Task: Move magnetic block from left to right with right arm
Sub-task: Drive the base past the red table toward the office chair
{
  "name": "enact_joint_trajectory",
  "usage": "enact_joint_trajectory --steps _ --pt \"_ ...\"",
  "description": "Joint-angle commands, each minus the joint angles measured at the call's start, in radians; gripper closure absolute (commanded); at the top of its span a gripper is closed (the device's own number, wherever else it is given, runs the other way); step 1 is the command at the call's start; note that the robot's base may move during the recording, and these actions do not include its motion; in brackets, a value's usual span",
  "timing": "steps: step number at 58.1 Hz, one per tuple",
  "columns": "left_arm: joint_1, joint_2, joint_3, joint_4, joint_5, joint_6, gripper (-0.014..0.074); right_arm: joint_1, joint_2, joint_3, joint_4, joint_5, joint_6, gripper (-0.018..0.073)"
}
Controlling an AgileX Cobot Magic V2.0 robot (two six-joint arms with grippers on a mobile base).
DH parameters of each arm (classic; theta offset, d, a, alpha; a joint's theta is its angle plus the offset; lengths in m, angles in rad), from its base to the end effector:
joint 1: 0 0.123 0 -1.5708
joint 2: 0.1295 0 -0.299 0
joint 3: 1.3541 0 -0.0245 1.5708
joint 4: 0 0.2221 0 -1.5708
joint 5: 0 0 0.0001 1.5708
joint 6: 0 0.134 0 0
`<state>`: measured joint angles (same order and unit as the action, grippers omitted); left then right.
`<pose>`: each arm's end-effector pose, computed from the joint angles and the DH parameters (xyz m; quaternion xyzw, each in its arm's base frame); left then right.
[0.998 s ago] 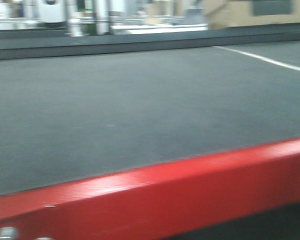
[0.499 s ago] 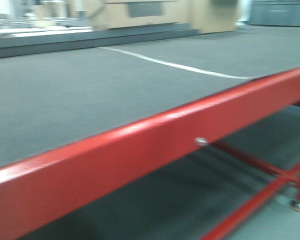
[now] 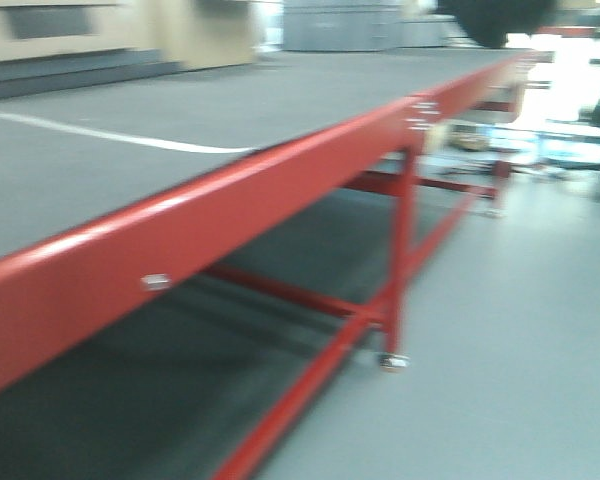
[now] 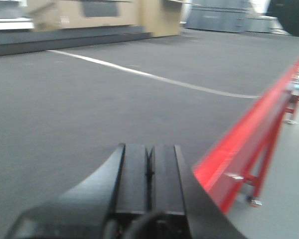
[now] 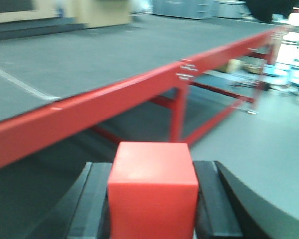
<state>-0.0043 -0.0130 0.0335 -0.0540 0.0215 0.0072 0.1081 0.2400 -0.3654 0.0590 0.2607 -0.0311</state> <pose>0.0569 -0.0004 0.2030 -0.0143 0.6908 -0.0189 0.7227 0.0663 0.0093 0.2953 -0.0350 0.7229 0.0517 0.6881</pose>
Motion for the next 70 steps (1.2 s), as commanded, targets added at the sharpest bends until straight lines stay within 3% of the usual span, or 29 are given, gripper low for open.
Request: enact_joint_trajectory --steps 1,70 --pt "-0.004 -0.012 0.007 -0.003 -0.078 -0.007 0.0722 -0.004 0.007 -0.029 -0.004 -0.088 -0.01 0.0218" --pt "-0.004 -0.012 0.007 -0.003 -0.078 -0.007 0.0722 -0.004 0.007 -0.029 -0.004 -0.088 -0.01 0.0218"
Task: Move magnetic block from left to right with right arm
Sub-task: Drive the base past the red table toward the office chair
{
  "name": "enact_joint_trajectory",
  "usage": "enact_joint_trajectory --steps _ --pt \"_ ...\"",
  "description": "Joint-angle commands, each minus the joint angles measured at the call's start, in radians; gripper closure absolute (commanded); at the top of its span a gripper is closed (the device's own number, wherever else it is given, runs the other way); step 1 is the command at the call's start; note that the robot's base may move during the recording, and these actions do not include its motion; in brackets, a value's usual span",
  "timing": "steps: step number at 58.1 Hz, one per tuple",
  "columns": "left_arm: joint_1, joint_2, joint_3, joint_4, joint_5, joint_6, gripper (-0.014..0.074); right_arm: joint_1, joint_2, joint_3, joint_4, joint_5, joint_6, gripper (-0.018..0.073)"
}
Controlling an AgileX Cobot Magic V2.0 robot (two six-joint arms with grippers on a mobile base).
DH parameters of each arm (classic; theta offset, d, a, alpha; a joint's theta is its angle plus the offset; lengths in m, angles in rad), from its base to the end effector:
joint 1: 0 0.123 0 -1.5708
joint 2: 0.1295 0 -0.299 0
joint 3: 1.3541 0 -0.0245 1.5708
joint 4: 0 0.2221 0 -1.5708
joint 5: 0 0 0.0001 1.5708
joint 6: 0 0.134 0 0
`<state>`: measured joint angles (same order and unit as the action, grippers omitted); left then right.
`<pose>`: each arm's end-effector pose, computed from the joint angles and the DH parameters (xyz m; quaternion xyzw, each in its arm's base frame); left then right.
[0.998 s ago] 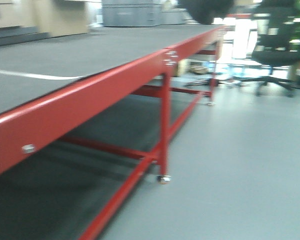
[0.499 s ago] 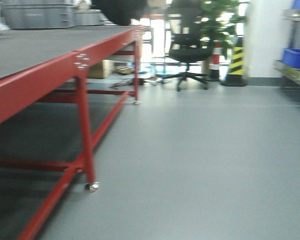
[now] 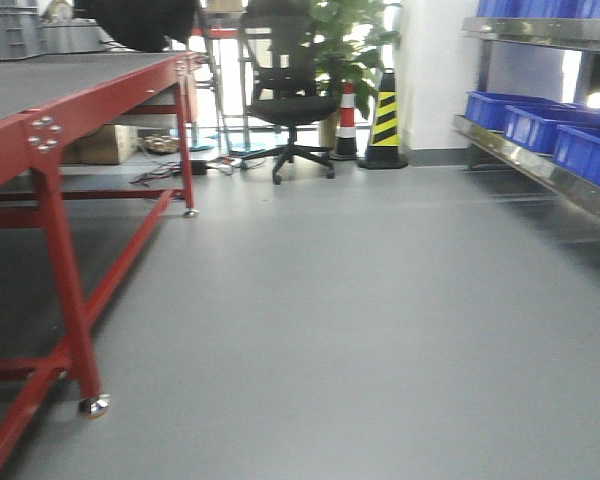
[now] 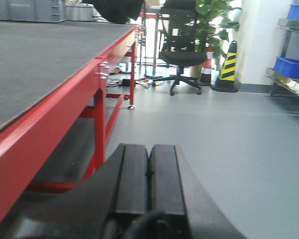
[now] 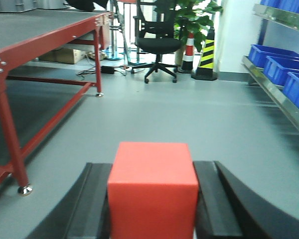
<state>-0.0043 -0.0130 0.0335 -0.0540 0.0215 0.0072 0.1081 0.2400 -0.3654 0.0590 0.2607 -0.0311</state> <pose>0.0569 -0.0004 0.2030 -0.0143 0.6908 -0.0189 0.7227 0.0663 0.0093 0.2953 -0.0350 0.7229 0.0517 0.6881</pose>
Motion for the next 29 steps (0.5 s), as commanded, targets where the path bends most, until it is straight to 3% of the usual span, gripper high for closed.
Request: enact_joint_trajectory --steps 1,29 --pt "-0.004 -0.012 0.007 -0.003 -0.078 -0.007 0.0722 -0.004 0.007 -0.029 -0.004 -0.088 -0.01 0.0218" --pt "-0.004 -0.012 0.007 -0.003 -0.078 -0.007 0.0722 -0.004 0.007 -0.029 -0.004 -0.088 -0.01 0.0218"
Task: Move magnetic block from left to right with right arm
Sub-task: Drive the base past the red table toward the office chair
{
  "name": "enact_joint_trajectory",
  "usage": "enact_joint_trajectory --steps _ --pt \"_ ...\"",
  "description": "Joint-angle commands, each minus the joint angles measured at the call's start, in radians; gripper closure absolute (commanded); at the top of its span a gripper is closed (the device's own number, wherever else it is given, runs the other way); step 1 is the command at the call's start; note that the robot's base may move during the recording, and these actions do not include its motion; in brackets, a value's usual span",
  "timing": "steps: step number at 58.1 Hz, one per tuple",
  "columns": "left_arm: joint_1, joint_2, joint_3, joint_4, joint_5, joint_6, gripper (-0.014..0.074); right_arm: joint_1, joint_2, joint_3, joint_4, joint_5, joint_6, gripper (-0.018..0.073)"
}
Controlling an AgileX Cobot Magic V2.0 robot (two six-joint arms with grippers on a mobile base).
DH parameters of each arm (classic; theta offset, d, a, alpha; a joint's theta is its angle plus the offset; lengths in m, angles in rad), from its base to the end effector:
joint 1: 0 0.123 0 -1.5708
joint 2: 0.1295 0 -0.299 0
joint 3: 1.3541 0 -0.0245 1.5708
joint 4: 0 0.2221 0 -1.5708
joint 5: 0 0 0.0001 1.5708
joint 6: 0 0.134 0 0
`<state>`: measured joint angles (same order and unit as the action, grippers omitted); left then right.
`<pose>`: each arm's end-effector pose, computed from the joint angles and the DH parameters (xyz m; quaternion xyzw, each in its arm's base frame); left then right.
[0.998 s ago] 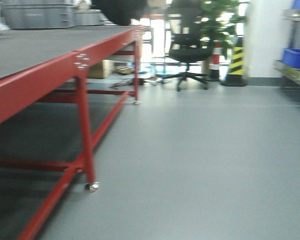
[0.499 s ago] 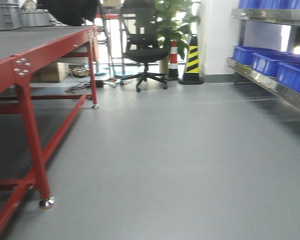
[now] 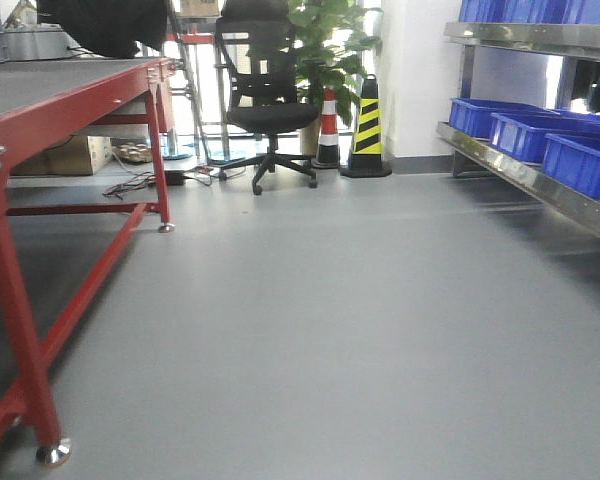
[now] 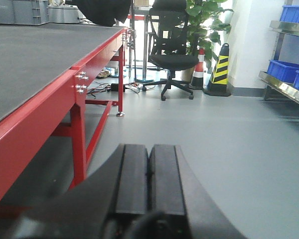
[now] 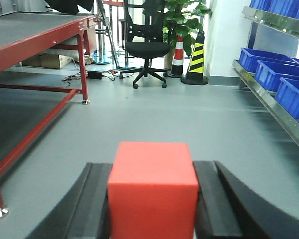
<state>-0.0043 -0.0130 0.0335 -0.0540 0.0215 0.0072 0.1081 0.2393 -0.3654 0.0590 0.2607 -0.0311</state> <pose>0.0569 -0.0004 0.2030 -0.0143 0.6908 -0.0189 0.7227 0.0662 0.0092 0.2954 -0.0350 0.7227 0.0517 0.6884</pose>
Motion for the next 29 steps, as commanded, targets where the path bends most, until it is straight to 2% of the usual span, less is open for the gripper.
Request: enact_joint_trajectory --steps 1,29 --pt "-0.004 -0.012 0.007 -0.003 -0.078 -0.007 0.0722 -0.004 0.008 -0.029 -0.004 -0.088 -0.01 0.0218" --pt "-0.004 -0.012 0.007 -0.003 -0.078 -0.007 0.0722 -0.004 0.008 -0.029 -0.004 -0.088 -0.01 0.0218"
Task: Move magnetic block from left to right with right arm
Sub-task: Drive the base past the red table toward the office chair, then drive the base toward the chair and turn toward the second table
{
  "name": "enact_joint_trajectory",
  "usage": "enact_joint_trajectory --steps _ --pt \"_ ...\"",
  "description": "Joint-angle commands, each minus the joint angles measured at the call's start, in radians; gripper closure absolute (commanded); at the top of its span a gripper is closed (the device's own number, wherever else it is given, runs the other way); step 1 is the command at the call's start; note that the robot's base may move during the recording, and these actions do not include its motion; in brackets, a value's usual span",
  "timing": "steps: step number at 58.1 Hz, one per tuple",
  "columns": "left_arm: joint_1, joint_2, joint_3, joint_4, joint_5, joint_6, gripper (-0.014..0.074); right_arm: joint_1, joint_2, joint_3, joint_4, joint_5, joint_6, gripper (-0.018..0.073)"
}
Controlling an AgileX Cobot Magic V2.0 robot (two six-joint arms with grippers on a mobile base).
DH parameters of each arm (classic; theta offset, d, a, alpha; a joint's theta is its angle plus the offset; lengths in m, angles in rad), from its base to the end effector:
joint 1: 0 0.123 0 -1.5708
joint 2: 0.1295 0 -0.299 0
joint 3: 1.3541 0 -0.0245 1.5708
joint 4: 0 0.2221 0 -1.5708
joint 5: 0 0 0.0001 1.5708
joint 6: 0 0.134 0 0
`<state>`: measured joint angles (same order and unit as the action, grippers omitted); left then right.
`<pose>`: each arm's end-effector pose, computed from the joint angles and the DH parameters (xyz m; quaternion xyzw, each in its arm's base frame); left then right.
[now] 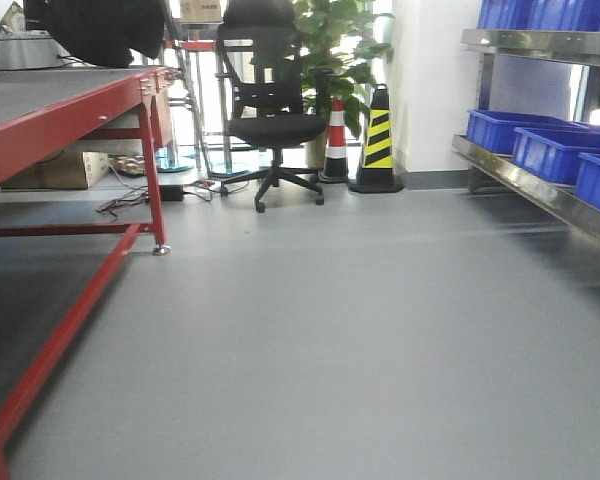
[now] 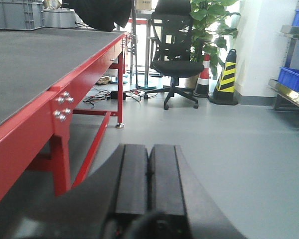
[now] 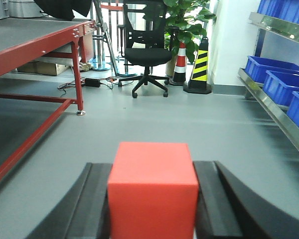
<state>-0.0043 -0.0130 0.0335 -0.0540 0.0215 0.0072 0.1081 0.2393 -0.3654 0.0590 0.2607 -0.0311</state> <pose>0.0569 -0.0004 0.2030 -0.0143 0.6908 -0.0189 0.7227 0.0662 0.0092 0.2954 -0.0350 0.7227 0.0517 0.6884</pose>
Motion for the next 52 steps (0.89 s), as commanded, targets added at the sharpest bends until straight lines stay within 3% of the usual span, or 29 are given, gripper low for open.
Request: enact_joint_trajectory --steps 1,52 --pt "-0.004 -0.012 0.007 -0.003 -0.078 -0.007 0.0722 -0.004 0.008 -0.029 -0.004 -0.088 -0.01 0.0218" --pt "-0.004 -0.012 0.007 -0.003 -0.078 -0.007 0.0722 -0.004 0.008 -0.029 -0.004 -0.088 -0.01 0.0218"
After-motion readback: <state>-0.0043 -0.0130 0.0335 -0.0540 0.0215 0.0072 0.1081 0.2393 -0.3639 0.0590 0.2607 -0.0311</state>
